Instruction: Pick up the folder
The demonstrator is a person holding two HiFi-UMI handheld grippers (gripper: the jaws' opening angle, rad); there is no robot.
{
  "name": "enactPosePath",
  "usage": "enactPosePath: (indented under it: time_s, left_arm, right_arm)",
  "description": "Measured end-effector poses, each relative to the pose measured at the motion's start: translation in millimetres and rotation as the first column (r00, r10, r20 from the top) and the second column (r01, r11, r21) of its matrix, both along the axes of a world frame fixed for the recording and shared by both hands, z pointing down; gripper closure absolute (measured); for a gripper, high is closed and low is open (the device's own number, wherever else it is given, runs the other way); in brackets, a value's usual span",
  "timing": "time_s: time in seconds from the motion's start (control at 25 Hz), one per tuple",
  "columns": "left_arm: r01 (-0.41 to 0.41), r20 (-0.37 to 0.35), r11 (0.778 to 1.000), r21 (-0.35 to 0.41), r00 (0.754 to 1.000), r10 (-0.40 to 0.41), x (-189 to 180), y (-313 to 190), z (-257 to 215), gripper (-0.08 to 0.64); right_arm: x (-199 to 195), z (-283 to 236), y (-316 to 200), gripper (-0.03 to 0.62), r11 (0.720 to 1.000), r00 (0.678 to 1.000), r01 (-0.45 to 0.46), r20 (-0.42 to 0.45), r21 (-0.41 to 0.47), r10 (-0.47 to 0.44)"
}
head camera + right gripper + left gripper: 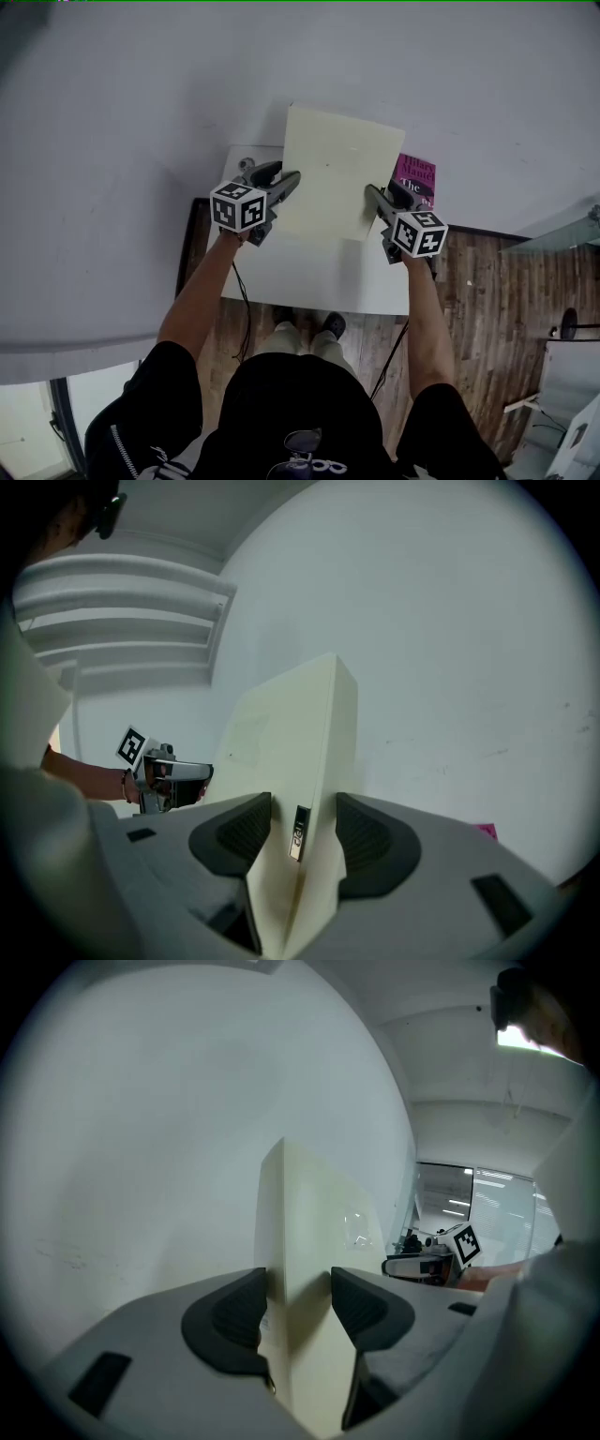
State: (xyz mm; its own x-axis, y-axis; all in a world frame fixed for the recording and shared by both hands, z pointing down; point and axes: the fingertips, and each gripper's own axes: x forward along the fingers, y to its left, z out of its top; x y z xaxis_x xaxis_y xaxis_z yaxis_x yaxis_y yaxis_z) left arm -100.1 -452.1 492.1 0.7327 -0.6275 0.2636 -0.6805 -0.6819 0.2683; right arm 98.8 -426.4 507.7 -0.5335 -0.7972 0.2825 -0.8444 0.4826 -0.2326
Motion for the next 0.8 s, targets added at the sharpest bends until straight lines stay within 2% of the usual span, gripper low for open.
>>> enactPosePath:
  time_s: [0.2, 0.32, 0.8]
  left_arm:
    - [0.019, -0.003, 0.994, 0.111, 1.000, -0.018, -0.6, -1.3, -50.8, 0.330]
    - [0.020, -0.004, 0.988, 0.153, 1.000, -0.020, -0.3, -2.5, -71.2, 0.330]
    - [0.024, -0.004, 0.981, 0.194, 1.000, -0.024, -2.7, -2.7, -91.3, 0.334]
  right_arm:
    - [0.0, -49.4, -6.3, 0.360, 0.995, 1.000, 0.012, -0.020, 0.104, -0.010]
    - [0.5, -70.9, -8.9, 0.360, 0.989, 0.999, 0.020, -0.033, 0.146, -0.015]
    - [-1.6, -98.0, -10.8, 0.362, 0.977, 0.997, 0.037, -0.074, 0.208, -0.022]
